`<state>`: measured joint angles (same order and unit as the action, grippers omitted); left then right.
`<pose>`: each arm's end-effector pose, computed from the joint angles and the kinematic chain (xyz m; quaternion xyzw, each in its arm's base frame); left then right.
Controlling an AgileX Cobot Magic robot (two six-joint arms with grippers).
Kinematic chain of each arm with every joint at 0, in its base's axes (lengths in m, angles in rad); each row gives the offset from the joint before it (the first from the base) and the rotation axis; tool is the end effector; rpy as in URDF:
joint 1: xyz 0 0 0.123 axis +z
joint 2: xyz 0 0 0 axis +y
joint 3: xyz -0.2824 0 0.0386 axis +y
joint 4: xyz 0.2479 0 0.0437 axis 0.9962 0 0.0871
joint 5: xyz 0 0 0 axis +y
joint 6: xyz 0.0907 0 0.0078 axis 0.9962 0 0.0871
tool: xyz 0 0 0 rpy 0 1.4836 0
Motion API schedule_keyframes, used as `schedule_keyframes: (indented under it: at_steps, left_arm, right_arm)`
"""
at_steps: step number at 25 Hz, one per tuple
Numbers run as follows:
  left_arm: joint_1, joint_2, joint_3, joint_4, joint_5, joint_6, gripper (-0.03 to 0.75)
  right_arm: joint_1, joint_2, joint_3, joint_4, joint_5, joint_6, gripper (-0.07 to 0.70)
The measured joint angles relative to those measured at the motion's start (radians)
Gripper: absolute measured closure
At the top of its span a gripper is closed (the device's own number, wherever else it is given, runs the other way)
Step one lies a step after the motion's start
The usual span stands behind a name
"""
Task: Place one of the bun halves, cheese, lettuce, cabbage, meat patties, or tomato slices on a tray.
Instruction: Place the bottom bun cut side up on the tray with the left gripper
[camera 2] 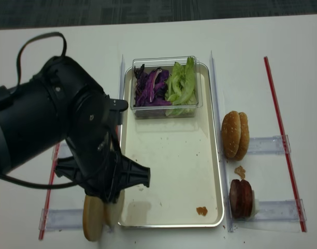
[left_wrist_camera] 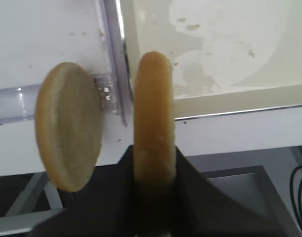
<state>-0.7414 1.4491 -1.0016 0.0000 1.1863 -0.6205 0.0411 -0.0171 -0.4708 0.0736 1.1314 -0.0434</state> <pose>0.1833 -0.1678 0.2491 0.0604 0.9981 -0.0076 0.0094 -0.0077 0.0058 0.2636 -0.0394 0.8726 0.0361 0.4855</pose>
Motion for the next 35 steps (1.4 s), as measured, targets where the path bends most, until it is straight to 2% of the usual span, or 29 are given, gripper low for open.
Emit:
schedule_keyframes:
  at_steps: [5,8,12,17,19,20,26,35]
  left_arm:
    - [0.047,0.0,0.0,-0.09,-0.075,0.088,0.616]
    - [0.084,0.01,0.0,-0.147,-0.102,0.16,0.616]
    - [0.124,0.058,0.0,-0.271,-0.138,0.305,0.616]
    - [0.168,0.13,0.0,-0.455,-0.182,0.539,0.616]
    - [0.196,0.183,0.0,-0.57,-0.192,0.672,0.616]
    - [0.196,0.183,0.0,-0.57,-0.192,0.672,0.616]
    - [0.244,0.286,-0.002,-0.763,-0.193,0.878,0.616]
    - [0.315,0.388,-0.005,-0.925,-0.196,1.108,0.616]
  right_arm:
    - [0.0,0.0,0.0,0.0,0.0,0.0,0.181]
    - [0.0,0.0,0.0,0.0,0.0,0.0,0.181]
    - [0.0,0.0,0.0,0.0,0.0,0.0,0.181]
    - [0.0,0.0,0.0,0.0,0.0,0.0,0.181]
    - [0.0,0.0,0.0,0.0,0.0,0.0,0.181]
    - [0.0,0.0,0.0,0.0,0.0,0.0,0.181]
    - [0.0,0.0,0.0,0.0,0.0,0.0,0.181]
    - [0.0,0.0,0.0,0.0,0.0,0.0,0.181]
